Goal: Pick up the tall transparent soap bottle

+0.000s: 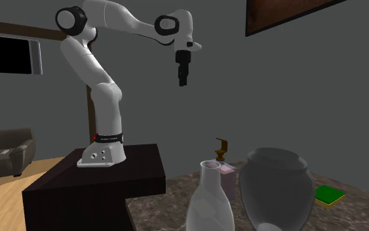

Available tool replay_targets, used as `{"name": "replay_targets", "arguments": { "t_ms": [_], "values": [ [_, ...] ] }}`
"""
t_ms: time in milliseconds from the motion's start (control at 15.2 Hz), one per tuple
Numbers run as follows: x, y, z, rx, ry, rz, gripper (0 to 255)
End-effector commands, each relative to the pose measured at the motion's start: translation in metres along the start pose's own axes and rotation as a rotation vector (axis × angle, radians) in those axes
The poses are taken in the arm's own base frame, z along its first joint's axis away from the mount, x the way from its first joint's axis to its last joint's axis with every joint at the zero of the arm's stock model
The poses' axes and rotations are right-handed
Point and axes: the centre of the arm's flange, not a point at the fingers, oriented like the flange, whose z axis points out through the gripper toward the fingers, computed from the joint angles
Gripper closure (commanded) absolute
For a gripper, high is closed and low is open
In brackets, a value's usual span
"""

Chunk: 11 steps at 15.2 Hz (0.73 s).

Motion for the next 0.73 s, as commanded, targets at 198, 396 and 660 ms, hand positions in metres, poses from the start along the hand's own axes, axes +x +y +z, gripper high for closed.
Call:
{"name": "replay_targets", "arguments": {
  "t_ms": [198, 396, 660],
  "values": [
    [0.033, 0.049, 0.041, 0.013, -0.014, 0.012, 0],
    [0.051, 0.076, 0.065, 0.021, -0.023, 0.019, 0],
    [0.074, 0.113, 0.098, 0.032, -0.035, 0.029, 0]
  ]
}}
